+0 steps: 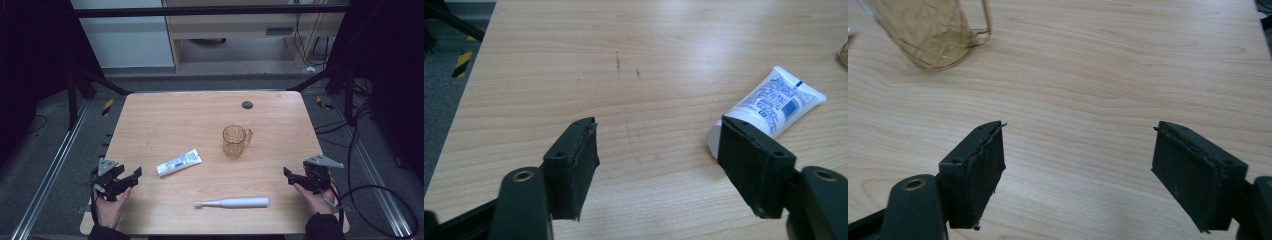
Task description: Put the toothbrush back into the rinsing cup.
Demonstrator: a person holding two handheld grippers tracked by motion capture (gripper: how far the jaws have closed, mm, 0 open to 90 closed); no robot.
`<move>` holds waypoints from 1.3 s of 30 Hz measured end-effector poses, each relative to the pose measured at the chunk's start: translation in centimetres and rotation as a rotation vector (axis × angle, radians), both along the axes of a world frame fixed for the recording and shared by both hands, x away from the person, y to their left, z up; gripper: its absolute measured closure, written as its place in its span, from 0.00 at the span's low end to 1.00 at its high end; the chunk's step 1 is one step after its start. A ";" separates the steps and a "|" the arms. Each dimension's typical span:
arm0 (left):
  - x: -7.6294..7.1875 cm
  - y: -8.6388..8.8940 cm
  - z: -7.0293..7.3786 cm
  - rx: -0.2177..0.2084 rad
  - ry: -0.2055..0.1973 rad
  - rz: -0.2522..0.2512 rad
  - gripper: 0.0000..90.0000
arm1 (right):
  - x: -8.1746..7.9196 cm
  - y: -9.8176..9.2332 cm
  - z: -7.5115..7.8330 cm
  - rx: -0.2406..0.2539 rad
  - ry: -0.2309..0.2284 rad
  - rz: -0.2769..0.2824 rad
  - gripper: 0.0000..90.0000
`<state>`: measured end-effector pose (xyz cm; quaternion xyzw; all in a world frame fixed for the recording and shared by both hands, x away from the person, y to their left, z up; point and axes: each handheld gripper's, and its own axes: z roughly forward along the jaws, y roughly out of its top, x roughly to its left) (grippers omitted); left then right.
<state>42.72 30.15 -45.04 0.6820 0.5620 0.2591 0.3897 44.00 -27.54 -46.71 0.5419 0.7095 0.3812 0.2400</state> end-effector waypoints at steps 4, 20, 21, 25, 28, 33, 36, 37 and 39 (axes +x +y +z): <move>-0.3 -0.6 0.1 0.008 -0.005 -0.022 0.49 | 0.0 0.4 0.0 -0.004 0.007 0.025 0.26; -1.4 -5.7 -0.2 0.078 0.040 -0.253 0.86 | -0.7 2.3 0.5 0.010 0.027 0.127 0.45; -1.5 -6.0 -0.3 0.080 0.047 -0.273 0.88 | -0.7 2.4 0.5 0.005 0.027 0.136 0.47; -1.8 -7.5 -0.6 0.083 0.074 -0.346 0.94 | -0.9 2.9 0.4 0.005 0.044 0.170 0.54; -2.0 -8.5 -0.9 0.076 0.094 -0.389 0.97 | -1.0 3.4 0.4 0.005 0.058 0.192 0.59; -2.3 -9.7 -1.1 0.070 0.116 -0.452 0.99 | -1.2 4.0 0.2 0.002 0.074 0.224 0.65; -2.7 -11.0 -1.2 0.063 0.131 -0.501 0.99 | -1.4 4.4 0.0 0.004 0.093 0.250 0.73; -2.8 -11.3 -1.2 0.063 0.133 -0.514 0.99 | -1.5 4.4 0.0 0.009 0.096 0.252 0.75; -2.9 -11.7 -1.2 0.055 0.135 -0.525 0.99 | -1.5 4.4 0.0 0.012 0.103 0.257 0.76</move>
